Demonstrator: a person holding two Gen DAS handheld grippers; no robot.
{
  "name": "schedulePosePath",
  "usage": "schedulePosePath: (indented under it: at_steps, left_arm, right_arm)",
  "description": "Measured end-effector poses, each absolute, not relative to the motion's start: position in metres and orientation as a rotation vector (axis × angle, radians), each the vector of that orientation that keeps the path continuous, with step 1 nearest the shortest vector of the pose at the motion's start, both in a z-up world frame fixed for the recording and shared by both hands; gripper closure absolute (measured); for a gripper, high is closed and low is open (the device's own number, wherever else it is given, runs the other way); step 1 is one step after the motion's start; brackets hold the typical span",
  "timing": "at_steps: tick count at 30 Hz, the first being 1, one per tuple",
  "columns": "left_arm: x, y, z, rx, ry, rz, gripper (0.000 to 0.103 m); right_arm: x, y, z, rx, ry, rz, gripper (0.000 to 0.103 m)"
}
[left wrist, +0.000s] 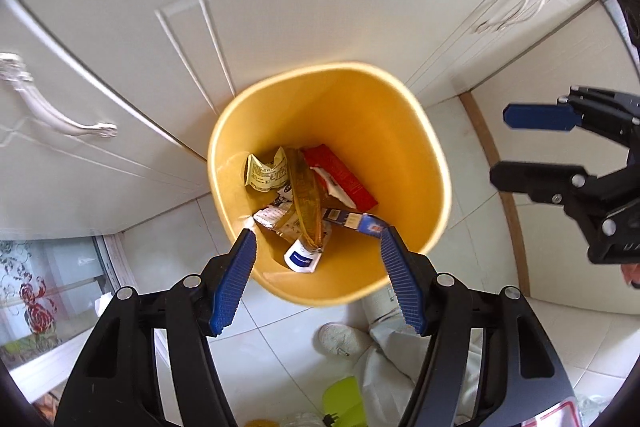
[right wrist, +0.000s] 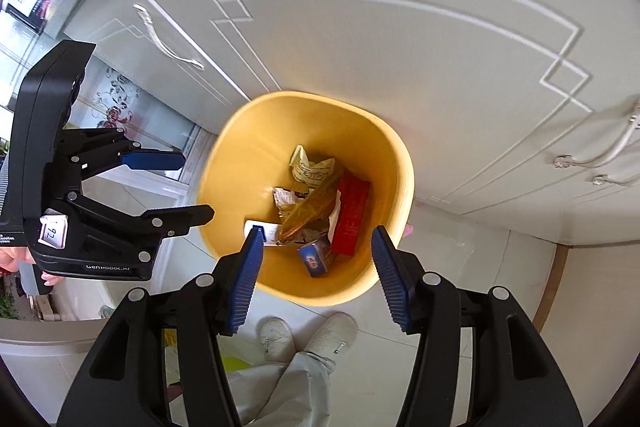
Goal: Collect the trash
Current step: 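Raise both open tools from the bin back over the counter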
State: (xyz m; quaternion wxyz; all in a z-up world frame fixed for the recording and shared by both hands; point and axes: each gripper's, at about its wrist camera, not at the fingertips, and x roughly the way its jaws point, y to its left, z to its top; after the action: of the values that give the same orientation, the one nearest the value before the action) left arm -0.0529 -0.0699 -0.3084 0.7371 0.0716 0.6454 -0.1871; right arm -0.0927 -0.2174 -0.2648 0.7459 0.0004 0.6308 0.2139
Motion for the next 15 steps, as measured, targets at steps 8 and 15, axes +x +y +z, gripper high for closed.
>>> schedulePosePath:
  at_steps: [8, 15]
  left_arm:
    - [-0.085, -0.076, -0.242, 0.179, 1.299, -0.363, 0.038]
    - [-0.108, -0.067, -0.177, 0.146, 1.204, -0.295, 0.038]
  right_arm:
    - [-0.114, -0.220, -0.207, 0.008, 1.314, 0.414, 0.046]
    - [-0.128, -0.223, -0.145, 0.012, 1.216, 0.370, 0.046]
